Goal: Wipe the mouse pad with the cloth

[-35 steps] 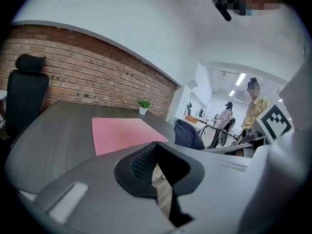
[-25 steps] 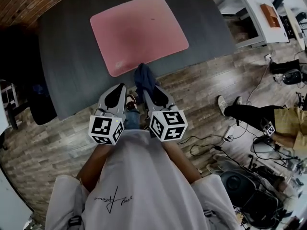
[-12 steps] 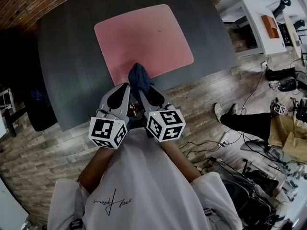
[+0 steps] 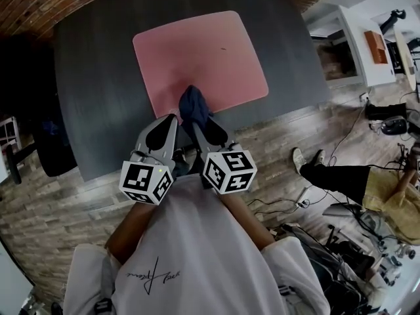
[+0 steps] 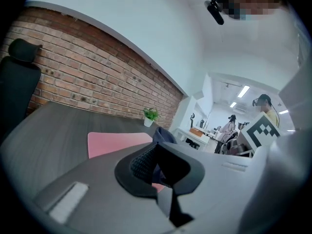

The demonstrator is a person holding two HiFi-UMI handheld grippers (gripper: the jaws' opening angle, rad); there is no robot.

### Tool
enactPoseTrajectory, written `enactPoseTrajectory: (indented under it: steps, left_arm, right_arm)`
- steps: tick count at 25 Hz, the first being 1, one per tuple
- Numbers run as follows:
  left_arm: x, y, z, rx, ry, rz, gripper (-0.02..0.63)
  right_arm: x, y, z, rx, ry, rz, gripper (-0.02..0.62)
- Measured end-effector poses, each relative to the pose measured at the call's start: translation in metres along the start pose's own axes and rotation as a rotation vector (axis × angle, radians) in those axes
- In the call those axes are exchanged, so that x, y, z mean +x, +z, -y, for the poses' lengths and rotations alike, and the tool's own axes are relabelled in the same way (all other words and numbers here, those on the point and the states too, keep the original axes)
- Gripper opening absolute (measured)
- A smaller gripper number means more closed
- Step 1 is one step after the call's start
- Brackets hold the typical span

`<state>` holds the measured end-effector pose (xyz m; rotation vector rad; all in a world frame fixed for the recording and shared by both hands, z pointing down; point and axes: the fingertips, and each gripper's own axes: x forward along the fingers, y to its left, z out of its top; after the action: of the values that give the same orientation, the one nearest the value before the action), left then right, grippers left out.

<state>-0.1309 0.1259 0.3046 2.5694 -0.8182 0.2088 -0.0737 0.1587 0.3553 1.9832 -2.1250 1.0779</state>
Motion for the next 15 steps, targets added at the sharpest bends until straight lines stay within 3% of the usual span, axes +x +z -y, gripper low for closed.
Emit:
enactPoseTrajectory:
  steps: [15]
  left_arm:
    - [0.095, 0.010, 0.006, -0.052, 0.059, -0.039, 0.012]
  right_arm:
    - [0.033, 0.055, 0.076, -0.009, 0.052, -0.062, 0.130]
